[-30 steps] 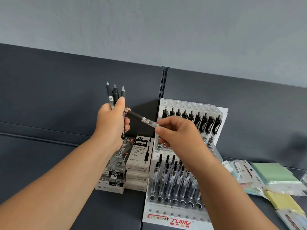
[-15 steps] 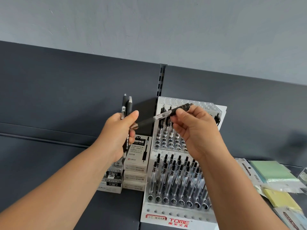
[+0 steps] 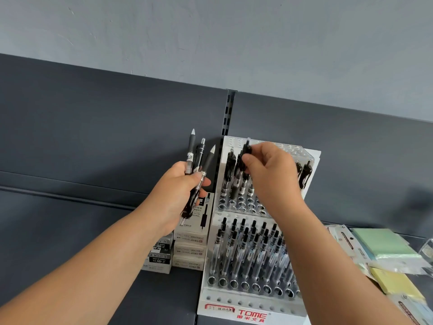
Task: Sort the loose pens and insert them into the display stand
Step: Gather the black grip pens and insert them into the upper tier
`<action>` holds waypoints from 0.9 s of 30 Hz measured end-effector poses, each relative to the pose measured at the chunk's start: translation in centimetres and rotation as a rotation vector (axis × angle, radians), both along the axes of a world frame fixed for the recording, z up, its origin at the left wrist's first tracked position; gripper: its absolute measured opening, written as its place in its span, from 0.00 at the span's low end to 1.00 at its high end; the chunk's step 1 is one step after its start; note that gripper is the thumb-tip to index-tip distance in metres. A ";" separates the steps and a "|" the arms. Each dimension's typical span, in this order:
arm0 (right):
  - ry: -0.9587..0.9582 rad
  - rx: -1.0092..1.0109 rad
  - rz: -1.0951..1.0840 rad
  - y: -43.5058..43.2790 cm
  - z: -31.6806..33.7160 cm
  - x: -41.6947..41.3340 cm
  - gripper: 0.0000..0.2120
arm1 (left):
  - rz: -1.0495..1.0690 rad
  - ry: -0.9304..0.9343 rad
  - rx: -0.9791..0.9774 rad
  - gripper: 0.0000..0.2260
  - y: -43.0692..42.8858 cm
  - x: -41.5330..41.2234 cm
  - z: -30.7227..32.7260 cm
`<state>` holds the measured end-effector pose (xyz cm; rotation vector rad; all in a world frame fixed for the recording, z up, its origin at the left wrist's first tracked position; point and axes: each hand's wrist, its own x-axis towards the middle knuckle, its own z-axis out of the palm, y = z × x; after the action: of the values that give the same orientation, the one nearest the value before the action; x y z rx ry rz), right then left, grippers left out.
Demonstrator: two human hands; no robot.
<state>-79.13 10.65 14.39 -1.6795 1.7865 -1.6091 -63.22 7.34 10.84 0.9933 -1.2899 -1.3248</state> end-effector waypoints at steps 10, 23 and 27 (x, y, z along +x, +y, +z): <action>0.138 0.105 -0.086 0.2 -1.6 0.3 0.05 | -0.024 -0.011 -0.040 0.06 0.8 0.2 0.2; -0.574 0.112 0.292 1.8 0.6 1.4 0.07 | -0.154 -0.052 -0.169 0.06 3.1 -1.0 1.6; -0.771 -0.041 0.210 1.9 1.0 -0.2 0.11 | -0.191 -0.026 -0.132 0.05 2.8 -0.8 1.4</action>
<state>-79.33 12.55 15.43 -0.9858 1.1554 -1.8437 -64.06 10.17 12.26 0.8140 -1.5022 -1.3540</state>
